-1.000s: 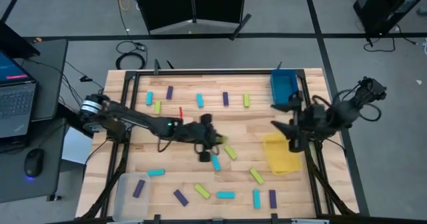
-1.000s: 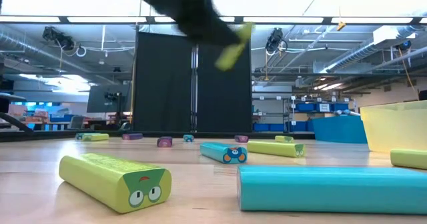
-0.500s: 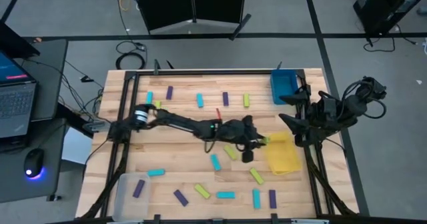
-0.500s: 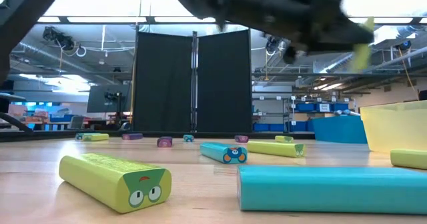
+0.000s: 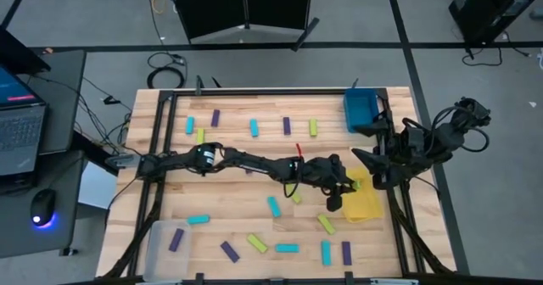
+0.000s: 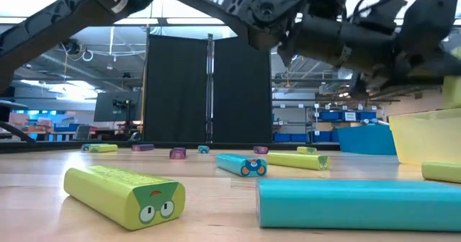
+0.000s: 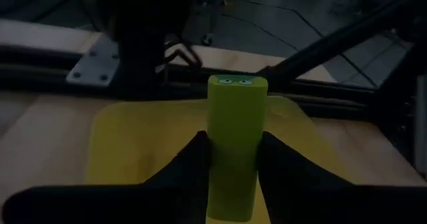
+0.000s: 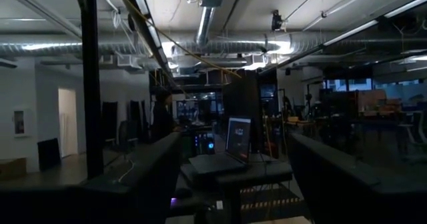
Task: Sort blocks
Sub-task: Put the green block into the yellow bin, then put the blue block into the blue bin
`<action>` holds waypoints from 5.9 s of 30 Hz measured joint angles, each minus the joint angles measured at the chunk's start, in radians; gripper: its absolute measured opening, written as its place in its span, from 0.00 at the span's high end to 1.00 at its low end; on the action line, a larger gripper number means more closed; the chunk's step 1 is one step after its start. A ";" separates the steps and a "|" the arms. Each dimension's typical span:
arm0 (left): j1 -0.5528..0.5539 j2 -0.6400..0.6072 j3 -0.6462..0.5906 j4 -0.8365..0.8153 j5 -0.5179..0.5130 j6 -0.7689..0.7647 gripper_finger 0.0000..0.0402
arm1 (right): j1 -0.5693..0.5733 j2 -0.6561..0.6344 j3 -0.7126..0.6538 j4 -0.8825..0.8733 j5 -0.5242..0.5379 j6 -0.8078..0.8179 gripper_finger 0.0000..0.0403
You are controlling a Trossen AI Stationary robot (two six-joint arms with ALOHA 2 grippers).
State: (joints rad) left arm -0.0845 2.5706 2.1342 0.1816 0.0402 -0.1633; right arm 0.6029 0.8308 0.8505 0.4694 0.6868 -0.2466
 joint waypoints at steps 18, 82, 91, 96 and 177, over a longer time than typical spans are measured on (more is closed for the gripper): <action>0.014 -0.193 -0.238 0.074 -0.016 0.053 0.45 | 0.000 -0.003 0.000 0.000 0.033 -0.015 0.29; -0.081 -2.038 -1.648 0.103 -0.437 -0.022 0.59 | -0.854 1.541 1.035 -1.037 -0.343 0.861 0.22; -0.081 -2.037 -1.648 0.105 -0.439 -0.021 0.59 | -0.841 1.541 1.035 -1.041 -0.375 0.881 0.25; -0.081 -2.037 -1.648 0.105 -0.442 -0.021 0.59 | -0.839 1.541 1.035 -1.057 -0.399 0.890 0.27; -0.081 -2.043 -1.648 0.049 -0.428 -0.032 0.59 | -0.820 1.751 1.392 -1.373 -0.337 1.078 0.01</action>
State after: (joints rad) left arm -0.1658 0.5278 0.4866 0.2311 -0.3878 -0.1955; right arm -0.2173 2.5821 2.2421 -0.9039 0.3498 0.8312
